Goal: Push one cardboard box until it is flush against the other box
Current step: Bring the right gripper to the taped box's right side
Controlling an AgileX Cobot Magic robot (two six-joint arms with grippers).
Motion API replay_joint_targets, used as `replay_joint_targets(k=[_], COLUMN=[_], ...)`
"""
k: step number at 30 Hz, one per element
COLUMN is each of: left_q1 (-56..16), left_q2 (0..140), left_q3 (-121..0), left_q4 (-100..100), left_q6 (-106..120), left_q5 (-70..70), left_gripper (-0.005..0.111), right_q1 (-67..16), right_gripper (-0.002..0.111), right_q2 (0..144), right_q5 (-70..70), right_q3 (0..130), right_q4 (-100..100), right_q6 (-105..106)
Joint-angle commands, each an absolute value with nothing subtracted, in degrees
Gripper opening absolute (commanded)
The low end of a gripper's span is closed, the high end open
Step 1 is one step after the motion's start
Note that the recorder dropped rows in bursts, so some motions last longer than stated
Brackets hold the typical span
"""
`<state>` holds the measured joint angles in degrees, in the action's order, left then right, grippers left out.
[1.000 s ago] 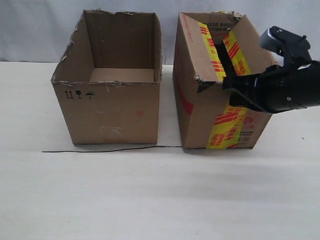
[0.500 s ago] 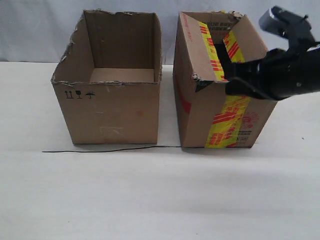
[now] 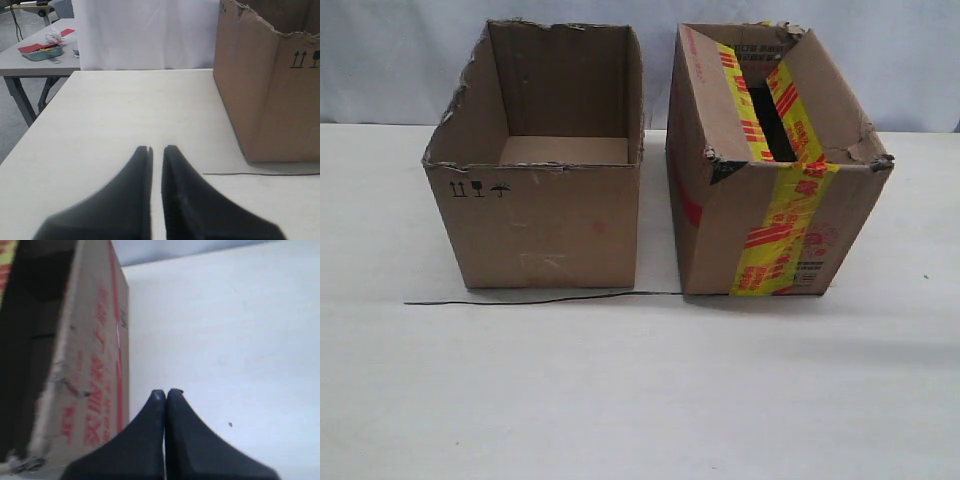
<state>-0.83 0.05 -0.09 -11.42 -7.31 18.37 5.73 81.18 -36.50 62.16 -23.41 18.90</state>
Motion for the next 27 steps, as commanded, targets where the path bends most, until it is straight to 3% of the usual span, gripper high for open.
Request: replay_joint_targets(k=[1,7,14,27], left_q1=[-1.27,-1.27,-1.27,-1.27], left_q2=[0.00,0.00,0.00,0.00], left_q3=[0.00,0.00,0.00,0.00], left_q4=[-10.91,-10.91,-10.91,-10.91], left_q6=[-7.55,-7.55,-7.55,-7.55], left_q5=[17.70,17.70,17.70,17.70], left_gripper=[0.000,0.000,0.000,0.000], right_q1=[10.25,12.14,12.00,8.42], right_gripper=[0.000,0.000,0.000,0.000], right_q2=[90.77,110.77,126.78,132.55], right_q5=[-35.86,-41.87,-57.73,-63.12], right_q3=[64.07,73.30,85.71,87.26], right_q4=[-32.95,-58.35,-67.72,-72.66], right_q6=[27.58,45.25,47.50,50.54])
